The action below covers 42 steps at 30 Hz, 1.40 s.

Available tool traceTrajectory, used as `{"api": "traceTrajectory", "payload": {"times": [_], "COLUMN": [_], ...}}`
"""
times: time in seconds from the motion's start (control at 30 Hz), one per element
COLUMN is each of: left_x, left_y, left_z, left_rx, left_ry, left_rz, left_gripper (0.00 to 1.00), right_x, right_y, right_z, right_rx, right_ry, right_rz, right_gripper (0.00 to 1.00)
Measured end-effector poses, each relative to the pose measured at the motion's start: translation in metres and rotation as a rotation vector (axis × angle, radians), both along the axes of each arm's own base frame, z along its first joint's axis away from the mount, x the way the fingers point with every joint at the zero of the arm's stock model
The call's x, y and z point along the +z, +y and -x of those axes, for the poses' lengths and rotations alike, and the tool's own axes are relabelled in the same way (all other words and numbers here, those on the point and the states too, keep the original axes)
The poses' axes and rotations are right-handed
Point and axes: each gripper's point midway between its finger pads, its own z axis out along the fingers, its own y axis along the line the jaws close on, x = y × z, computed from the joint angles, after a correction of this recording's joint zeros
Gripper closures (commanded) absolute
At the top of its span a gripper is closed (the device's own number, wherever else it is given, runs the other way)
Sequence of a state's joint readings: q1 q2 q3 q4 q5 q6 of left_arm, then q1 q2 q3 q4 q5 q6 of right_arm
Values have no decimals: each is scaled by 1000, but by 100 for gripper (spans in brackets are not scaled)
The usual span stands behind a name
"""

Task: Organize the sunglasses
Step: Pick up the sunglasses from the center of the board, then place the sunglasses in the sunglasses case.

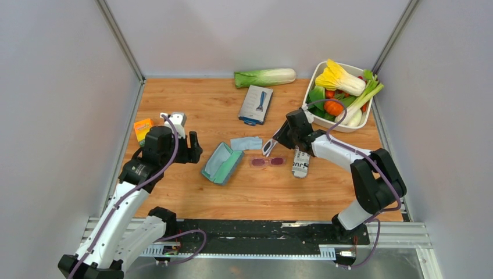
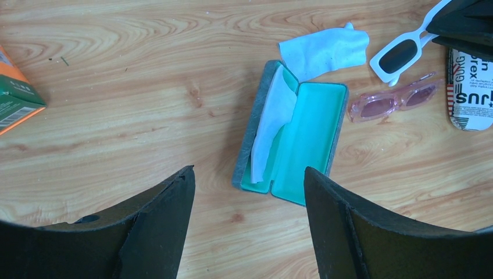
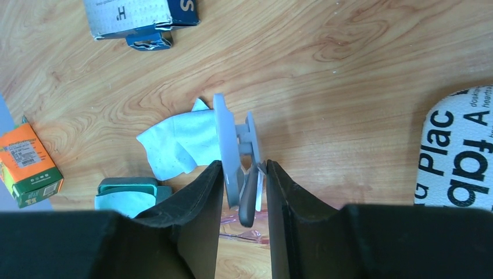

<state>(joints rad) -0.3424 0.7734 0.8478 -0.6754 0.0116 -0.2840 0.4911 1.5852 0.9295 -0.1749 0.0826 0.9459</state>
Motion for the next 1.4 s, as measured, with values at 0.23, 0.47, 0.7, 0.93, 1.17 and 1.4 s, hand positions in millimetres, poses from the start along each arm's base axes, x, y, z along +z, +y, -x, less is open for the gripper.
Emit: {"api": "traceTrajectory", "payload": {"times": [0.23,0.47,0.7,0.93,1.17,1.4], "left_x": [1,3,2,2,1,1], "left_y": [0,-1,-2,-2,-2,-1], "left_z": [0,0,0,0,0,0], "left_rx": [0,-3,-8,-8,-8,-7], "left_ry": [-4,-13,-8,-8,-6,-8], "left_rz": [2,6,9,9,8,8], "left_gripper": [23,23,23,23,23,23], "right_x": [11,31,42,50,67,77], "right_y": [4,10,19,32,62,109], "right_z": [-1,2,9,19,33,50], "right_rx": [40,90,153,222,331,449], "right_ry": [-36,-80,-88,-80,-93,-74], "right_rz": [-11,-39,-81,-135,-206,-274], "right_gripper": [69,70,71,70,70,69]}}
